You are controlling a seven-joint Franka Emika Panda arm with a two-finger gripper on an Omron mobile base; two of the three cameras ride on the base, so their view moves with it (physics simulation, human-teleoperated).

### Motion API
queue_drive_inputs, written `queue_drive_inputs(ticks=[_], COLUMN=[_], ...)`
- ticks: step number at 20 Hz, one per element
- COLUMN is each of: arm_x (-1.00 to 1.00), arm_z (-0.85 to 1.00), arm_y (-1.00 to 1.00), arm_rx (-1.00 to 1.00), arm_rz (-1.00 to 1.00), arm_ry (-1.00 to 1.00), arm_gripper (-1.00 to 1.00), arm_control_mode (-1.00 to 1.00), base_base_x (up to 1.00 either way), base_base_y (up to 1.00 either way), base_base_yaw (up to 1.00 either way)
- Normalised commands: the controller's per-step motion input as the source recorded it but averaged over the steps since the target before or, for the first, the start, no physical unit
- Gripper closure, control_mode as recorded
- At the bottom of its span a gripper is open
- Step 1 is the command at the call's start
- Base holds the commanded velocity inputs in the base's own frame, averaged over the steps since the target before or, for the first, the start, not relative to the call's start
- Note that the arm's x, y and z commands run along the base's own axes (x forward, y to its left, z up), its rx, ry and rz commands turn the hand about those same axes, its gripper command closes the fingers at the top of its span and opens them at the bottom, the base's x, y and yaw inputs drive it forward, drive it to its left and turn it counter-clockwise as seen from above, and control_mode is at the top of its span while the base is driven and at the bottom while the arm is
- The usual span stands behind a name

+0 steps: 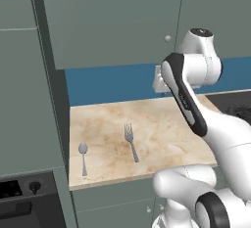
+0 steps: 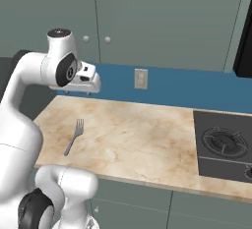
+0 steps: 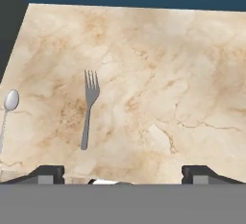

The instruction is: Take the fork and place it on the left side of the plate. Then take the spoon and place it on the right side of the plate. Make sure they're directly next to the plate.

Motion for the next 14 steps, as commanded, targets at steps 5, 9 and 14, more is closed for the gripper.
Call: queue_drive_inputs(ticks=[5, 9, 14], arm_x=[-0.18, 0.0, 0.18], arm_z=[-0.4, -0.51, -0.6], arm_y=[0.63, 0.52, 0.26], arm_rx=[0.0, 0.0, 0.0], arm_rz=[0.0, 0.0, 0.0], arm_ry=[0.07, 0.14, 0.08], arm_gripper=[-1.0, -1.0, -1.0], arm_control_mode=[-1.0, -1.0, -1.0], base_base_x=[0.0, 0.0, 0.0], base_base_y=[0.0, 0.0, 0.0], base_base_yaw=[0.0, 0.0, 0.0])
